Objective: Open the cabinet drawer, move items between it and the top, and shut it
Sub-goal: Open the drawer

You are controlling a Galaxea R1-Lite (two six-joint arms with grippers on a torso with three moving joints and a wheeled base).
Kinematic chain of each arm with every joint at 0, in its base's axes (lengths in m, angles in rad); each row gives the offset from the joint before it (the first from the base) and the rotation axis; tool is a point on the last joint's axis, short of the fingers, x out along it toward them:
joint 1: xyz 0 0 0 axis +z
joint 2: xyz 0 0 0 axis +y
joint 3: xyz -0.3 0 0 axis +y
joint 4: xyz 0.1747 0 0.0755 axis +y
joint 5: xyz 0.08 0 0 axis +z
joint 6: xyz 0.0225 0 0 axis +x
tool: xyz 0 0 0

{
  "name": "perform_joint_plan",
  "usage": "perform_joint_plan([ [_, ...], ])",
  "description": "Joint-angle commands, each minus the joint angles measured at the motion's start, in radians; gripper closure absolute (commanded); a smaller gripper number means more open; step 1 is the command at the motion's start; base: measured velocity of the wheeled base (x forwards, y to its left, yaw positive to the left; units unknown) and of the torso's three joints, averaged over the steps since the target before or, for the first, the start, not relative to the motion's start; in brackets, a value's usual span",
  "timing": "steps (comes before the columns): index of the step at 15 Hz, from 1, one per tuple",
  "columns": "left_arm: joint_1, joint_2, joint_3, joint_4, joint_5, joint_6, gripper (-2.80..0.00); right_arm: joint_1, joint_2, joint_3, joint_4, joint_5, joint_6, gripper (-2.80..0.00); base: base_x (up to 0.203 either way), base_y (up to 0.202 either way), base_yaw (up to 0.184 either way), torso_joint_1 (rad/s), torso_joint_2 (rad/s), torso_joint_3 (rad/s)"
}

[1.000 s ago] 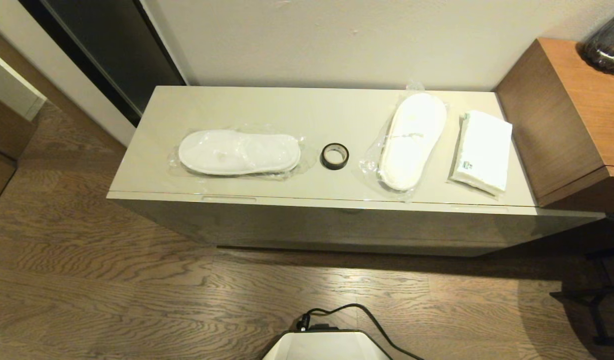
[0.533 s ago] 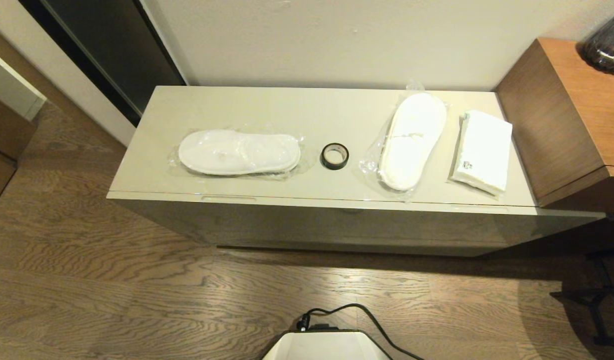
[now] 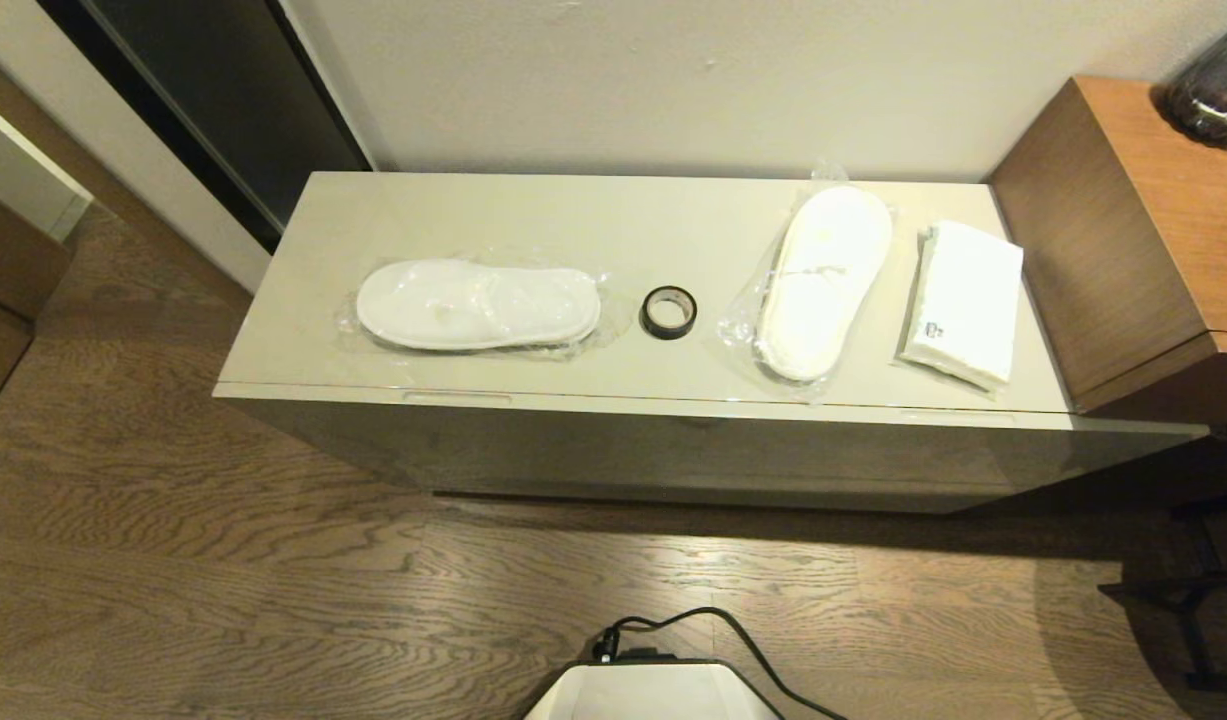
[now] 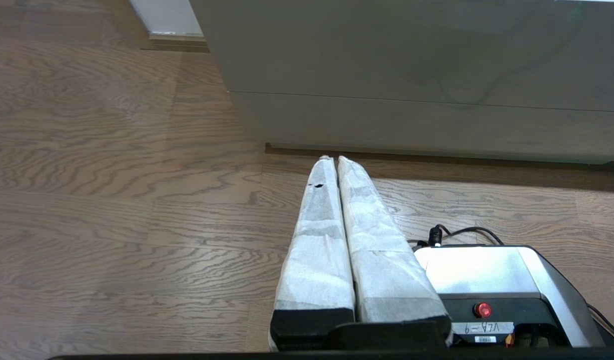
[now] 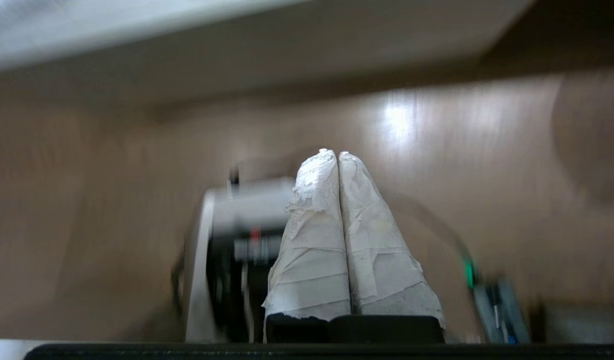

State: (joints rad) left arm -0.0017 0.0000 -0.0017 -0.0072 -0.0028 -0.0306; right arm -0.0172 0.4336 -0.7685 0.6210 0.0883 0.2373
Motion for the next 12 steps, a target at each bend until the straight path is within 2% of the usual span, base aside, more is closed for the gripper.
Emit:
perform_joint_plan([
  [1, 0.0, 0.0, 0.0, 0.0, 0.0, 0.0, 0.0, 0.003, 0.348, -0.042, 0.008, 0.022, -0.003, 0.0, 0.0, 0.0, 0.0, 0.0, 0.0, 0.0],
  [7, 0.0, 0.0, 0.0, 0.0, 0.0, -0.001, 0.0, 0.007, 1.019, -0.255, -0.083, 0.047, 0.022, 0.0, 0.0, 0.0, 0.0, 0.0, 0.0, 0.0],
  [12, 0.0, 0.0, 0.0, 0.0, 0.0, -0.001, 0.0, 0.008, 1.343, -0.536, -0.106, 0.05, 0.173, 0.0, 0.0, 0.0, 0.0, 0.0, 0.0, 0.0],
])
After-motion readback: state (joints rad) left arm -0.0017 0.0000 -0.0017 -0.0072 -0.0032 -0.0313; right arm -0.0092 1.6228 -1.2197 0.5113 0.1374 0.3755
